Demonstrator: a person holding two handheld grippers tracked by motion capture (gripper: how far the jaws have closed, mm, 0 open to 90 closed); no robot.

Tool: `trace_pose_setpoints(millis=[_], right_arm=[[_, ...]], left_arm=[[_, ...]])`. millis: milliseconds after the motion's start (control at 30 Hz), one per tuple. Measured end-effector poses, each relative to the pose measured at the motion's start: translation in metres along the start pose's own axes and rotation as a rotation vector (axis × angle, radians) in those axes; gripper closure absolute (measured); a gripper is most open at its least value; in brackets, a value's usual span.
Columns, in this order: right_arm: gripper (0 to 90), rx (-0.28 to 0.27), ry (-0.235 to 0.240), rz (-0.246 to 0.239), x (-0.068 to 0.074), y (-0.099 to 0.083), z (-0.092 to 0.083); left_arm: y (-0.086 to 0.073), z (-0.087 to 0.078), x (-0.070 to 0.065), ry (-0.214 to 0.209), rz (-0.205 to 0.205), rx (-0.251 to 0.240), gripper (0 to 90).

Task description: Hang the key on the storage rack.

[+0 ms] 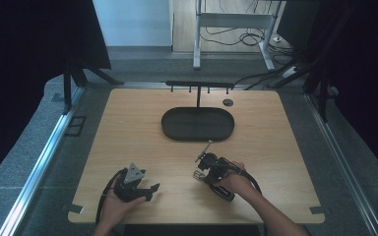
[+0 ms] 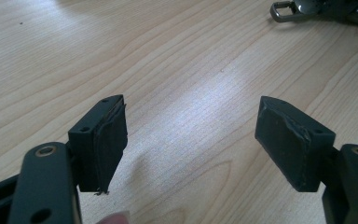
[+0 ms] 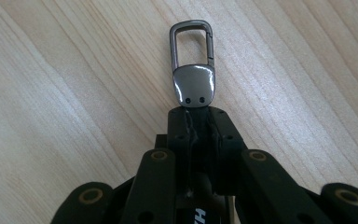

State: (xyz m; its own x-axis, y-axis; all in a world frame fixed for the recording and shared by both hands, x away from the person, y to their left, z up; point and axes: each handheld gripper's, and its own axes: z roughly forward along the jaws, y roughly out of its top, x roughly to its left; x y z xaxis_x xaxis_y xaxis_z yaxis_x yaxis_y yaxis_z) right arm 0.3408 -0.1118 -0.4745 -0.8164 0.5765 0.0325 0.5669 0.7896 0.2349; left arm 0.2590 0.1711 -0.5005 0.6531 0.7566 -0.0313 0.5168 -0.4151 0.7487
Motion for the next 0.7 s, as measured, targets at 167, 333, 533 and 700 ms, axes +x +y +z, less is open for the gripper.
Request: trace_pose_setpoints(millis=[167, 333, 533, 700], right_arm=[[81.1, -0.037, 0.001, 0.012, -0.002, -0.004, -0.007], [81.2, -0.064, -0.002, 0.027, -0.005, -0.008, -0.011], [81.2, -0.111, -0.003, 0.036, -0.009, -0.013, -0.020], [81.2, -0.135, -0.002, 0.041, -0.009, -0.015, -0.026]], left_arm=[[0.000, 0.000, 0.000, 0.001, 0.000, 0.001, 25.6], [0.000, 0.001, 0.000, 0.000, 0.001, 0.002, 25.6], [0.000, 0.001, -0.001, 0.000, 0.002, 0.006, 25.6], [0.000, 0.001, 0.000, 0.000, 0.001, 0.007, 25.6]])
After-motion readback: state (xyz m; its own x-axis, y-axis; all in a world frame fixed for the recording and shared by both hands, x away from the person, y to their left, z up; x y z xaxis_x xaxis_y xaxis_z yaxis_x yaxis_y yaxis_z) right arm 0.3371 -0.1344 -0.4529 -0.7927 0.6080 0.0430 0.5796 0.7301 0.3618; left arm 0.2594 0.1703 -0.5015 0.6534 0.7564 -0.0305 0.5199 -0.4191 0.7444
